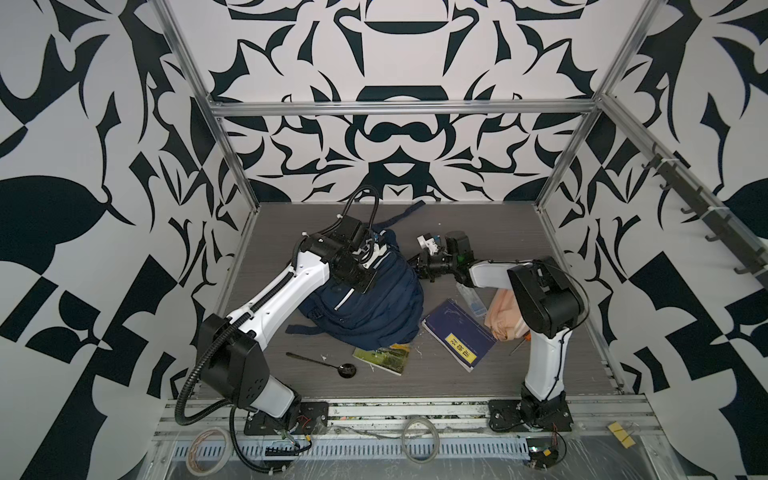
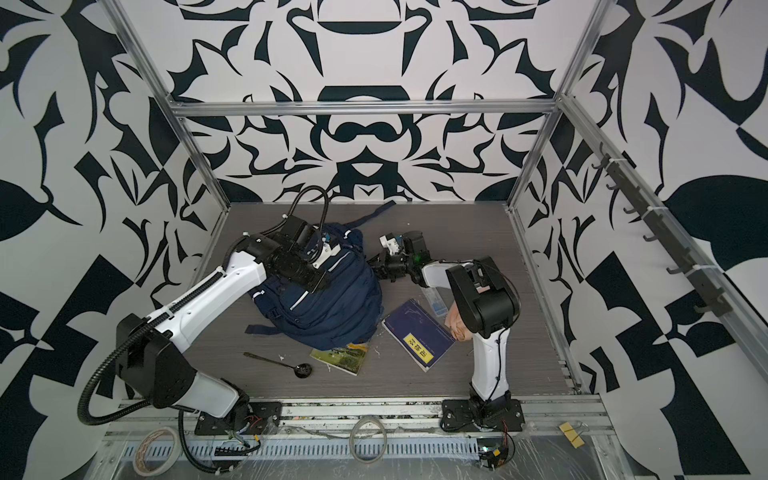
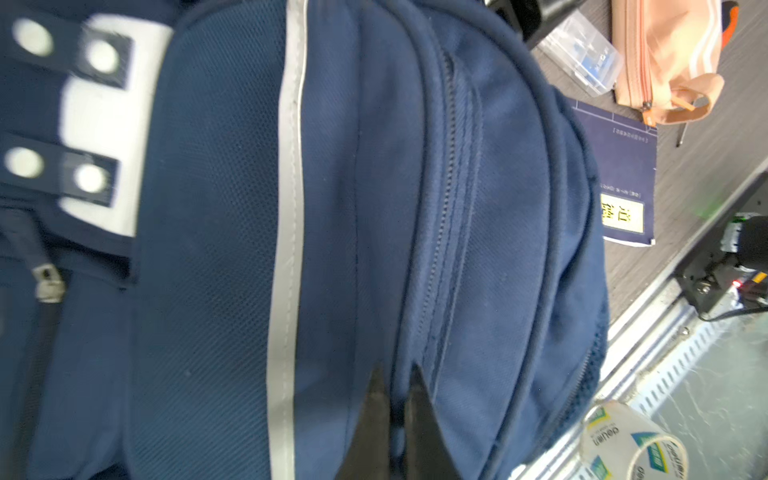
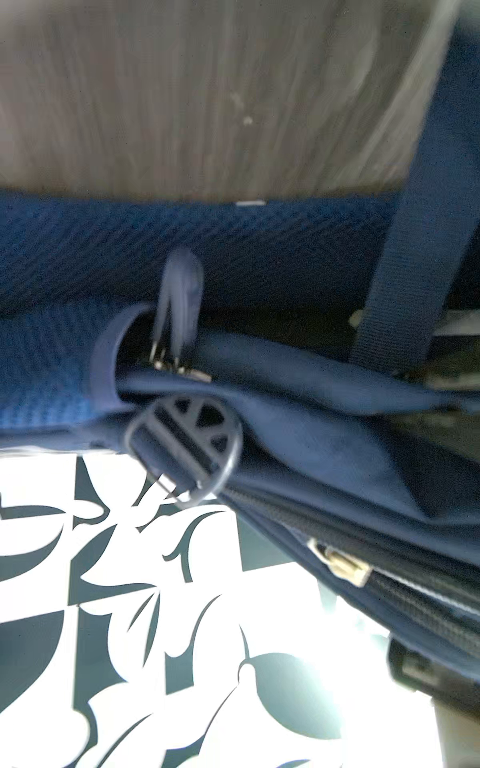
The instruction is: Pack the student bag
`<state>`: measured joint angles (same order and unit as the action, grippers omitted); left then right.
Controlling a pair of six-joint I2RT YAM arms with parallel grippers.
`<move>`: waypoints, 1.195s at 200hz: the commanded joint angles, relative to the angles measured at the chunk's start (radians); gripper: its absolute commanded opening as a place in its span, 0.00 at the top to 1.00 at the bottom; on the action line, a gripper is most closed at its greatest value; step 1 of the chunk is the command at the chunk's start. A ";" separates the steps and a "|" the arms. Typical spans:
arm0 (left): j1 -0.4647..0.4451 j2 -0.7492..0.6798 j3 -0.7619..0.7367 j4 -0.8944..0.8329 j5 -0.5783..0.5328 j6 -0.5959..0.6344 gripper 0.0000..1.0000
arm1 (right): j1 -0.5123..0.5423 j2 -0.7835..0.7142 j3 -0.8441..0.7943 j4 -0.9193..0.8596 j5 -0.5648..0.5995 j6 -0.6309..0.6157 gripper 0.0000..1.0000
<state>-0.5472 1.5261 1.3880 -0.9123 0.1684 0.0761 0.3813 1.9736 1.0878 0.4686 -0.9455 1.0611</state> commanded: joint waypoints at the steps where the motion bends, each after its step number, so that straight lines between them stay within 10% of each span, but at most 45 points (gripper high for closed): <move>1: 0.006 0.011 0.075 0.110 -0.060 0.031 1.00 | -0.031 -0.148 0.010 0.055 -0.059 -0.030 1.00; 80: 0.006 0.048 0.128 0.132 -0.237 0.060 1.00 | -0.089 -0.689 -0.183 -0.487 0.168 -0.479 1.00; 140: 0.006 -0.035 -0.123 0.189 -0.218 0.005 1.00 | -0.043 -0.853 -0.374 -0.725 0.387 -0.533 1.00; 176: 0.005 -0.058 -0.212 0.182 -0.171 0.002 1.00 | -0.045 -0.907 -0.394 -0.742 0.428 -0.484 0.70; 193: -0.012 -0.066 -0.208 0.144 -0.126 -0.002 0.44 | -0.044 -0.949 -0.386 -0.749 0.443 -0.455 0.50; 206: -0.041 -0.081 -0.185 0.108 -0.128 -0.021 0.19 | -0.045 -0.979 -0.368 -0.791 0.474 -0.456 0.35; 239: -0.136 -0.057 -0.008 -0.037 -0.178 -0.159 0.00 | -0.087 -1.035 -0.338 -0.905 0.531 -0.516 0.32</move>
<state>-0.6106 1.4857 1.2442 -0.8272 0.0299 0.0299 0.3298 0.9775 0.6994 -0.3443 -0.4725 0.5873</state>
